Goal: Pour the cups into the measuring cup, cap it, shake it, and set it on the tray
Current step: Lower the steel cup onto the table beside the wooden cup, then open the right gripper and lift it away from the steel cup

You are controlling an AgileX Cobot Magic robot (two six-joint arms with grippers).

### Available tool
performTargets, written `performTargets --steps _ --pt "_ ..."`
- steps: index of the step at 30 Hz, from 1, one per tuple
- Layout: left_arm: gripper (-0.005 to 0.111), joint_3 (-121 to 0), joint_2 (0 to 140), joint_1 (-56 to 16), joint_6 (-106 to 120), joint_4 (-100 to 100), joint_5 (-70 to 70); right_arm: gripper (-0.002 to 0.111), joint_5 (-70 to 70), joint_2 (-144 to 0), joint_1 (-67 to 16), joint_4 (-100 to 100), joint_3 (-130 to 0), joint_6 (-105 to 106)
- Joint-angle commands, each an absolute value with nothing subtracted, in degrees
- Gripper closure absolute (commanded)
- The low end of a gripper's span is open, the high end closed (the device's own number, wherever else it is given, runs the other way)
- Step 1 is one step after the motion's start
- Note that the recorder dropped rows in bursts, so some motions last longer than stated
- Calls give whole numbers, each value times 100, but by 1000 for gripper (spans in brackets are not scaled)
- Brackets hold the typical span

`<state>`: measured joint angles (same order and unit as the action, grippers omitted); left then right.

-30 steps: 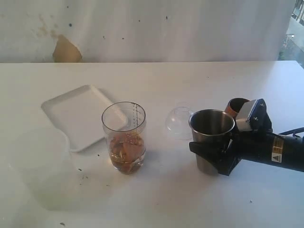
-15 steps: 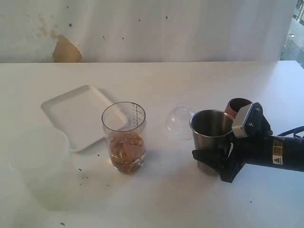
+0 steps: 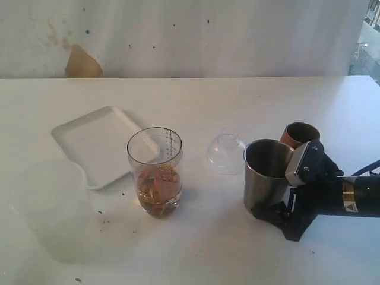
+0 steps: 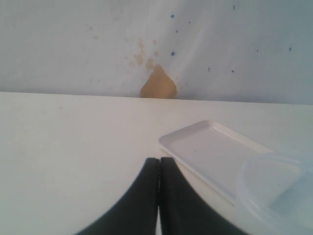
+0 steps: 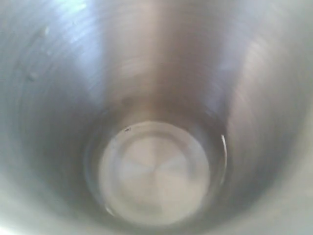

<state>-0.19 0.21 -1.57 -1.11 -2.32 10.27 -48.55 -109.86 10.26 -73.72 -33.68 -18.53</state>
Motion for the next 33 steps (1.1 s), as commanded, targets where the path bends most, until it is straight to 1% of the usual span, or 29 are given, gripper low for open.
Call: performTargets --steps 1,5,11,15,23,33 --pt "106 0 0 -137 -125 -260 986 29 -4495 -10567 1033 -7435 -3325 -1971" --pt "106 0 0 -137 -125 -260 986 29 -4340 -10245 1033 -7646 -3325 -2237" --pt "106 0 0 -137 -125 -260 986 29 -4203 -10002 1033 -8572 -3325 -2903" --pt "106 0 0 -137 -125 -260 986 29 -4200 -9776 1033 -8728 -3325 -3165" --pt "106 0 0 -137 -125 -260 986 29 -3083 -9030 1033 -8728 -3325 -3477" --pt "106 0 0 -137 -125 -260 986 29 -3029 -8178 1033 -8728 -3325 -3477"
